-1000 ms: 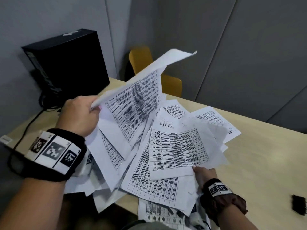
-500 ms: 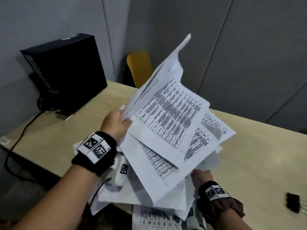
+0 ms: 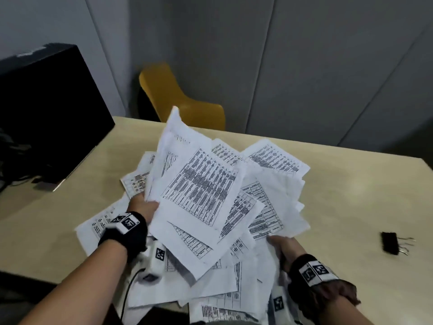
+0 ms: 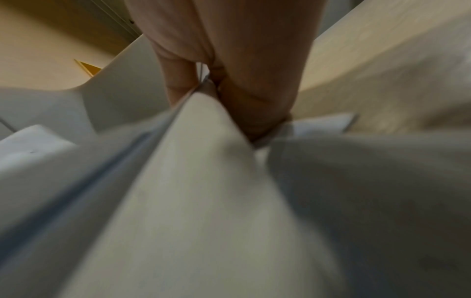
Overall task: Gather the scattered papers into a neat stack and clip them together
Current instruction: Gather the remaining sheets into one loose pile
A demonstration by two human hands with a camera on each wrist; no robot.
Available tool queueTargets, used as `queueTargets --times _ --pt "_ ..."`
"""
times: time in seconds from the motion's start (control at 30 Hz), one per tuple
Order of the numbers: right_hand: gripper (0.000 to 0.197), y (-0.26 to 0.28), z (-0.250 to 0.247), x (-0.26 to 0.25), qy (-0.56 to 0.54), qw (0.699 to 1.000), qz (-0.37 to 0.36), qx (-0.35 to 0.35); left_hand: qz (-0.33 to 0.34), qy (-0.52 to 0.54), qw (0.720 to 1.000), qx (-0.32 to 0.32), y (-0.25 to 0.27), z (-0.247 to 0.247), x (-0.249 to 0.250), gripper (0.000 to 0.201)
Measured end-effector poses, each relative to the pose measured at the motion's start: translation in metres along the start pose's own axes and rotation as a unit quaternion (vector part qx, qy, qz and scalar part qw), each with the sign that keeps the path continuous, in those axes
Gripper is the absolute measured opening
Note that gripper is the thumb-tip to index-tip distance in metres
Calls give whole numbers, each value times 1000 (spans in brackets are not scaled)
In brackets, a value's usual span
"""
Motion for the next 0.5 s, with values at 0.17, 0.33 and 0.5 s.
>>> queueTargets --times 0.17,0.33,0.5 --pt "49 40 5 -19 -29 999 -2 21 7 52 997 -65 -22 5 14 23" --pt "59 67 15 -32 -43 999 -27 -9 28 -52 996 -66 0 32 9 25" --pt "71 77 14 -43 -104 993 -19 -47 45 -99 991 -75 19 50 3 28"
Point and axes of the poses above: each hand's wrist, its own y-axis away from the middle knuckle, its own z-axis out of the palm, x = y × z, the point moved 5 cm from there along -y, towards the middle knuckle, and after that the axes turned 2 degrees about x, right-handed, at the moved point
